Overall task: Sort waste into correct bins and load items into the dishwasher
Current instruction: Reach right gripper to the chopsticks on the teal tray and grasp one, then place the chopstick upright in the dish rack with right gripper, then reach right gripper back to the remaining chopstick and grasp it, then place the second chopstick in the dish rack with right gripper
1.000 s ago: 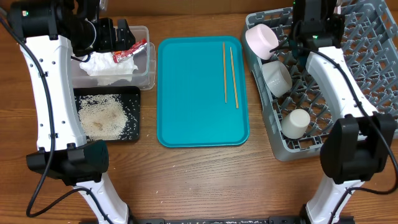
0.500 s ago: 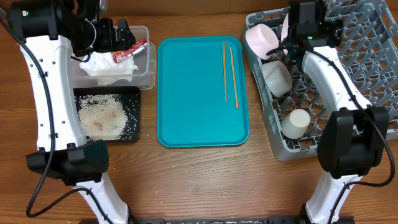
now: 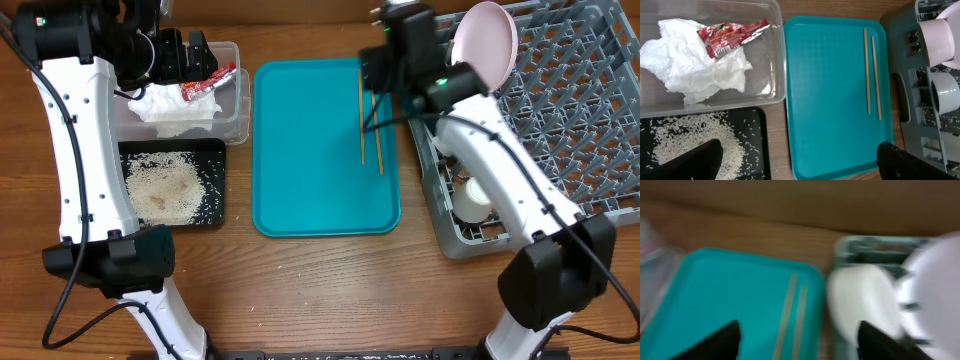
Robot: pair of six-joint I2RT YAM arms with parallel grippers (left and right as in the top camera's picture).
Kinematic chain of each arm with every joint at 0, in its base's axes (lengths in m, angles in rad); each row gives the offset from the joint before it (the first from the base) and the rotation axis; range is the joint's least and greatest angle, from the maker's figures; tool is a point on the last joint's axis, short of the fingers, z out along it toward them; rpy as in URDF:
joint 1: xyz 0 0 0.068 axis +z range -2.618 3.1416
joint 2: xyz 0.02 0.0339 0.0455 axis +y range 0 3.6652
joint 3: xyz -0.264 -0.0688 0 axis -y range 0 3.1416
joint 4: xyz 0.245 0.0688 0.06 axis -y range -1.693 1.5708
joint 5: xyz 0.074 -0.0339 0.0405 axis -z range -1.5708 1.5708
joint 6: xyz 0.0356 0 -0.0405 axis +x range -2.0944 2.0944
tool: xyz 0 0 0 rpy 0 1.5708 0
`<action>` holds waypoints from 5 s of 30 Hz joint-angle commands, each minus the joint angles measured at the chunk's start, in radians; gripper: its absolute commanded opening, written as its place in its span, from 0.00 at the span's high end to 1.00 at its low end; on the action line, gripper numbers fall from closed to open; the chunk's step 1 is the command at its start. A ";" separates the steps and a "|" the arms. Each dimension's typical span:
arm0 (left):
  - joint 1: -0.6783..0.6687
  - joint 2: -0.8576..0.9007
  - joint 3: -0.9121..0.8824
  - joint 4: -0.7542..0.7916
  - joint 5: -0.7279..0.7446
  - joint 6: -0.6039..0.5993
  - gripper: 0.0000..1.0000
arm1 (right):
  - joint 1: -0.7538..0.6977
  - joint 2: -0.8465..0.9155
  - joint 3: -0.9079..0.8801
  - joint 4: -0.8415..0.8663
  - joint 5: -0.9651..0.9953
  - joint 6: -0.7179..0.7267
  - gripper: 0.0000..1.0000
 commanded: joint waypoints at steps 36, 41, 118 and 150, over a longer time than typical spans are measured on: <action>-0.006 0.000 0.008 0.002 -0.007 -0.006 0.00 | 0.034 0.370 -0.010 -0.241 -0.190 0.088 0.66; -0.006 0.000 0.008 0.002 -0.007 -0.006 0.00 | 0.034 0.370 -0.010 -0.245 -0.190 0.111 0.76; -0.006 0.000 0.008 0.002 -0.007 -0.006 0.00 | -0.088 0.074 0.357 -0.679 -0.189 0.232 0.51; -0.006 0.000 0.008 0.002 -0.007 -0.006 0.00 | -0.027 0.507 0.279 -0.547 -0.148 0.158 0.59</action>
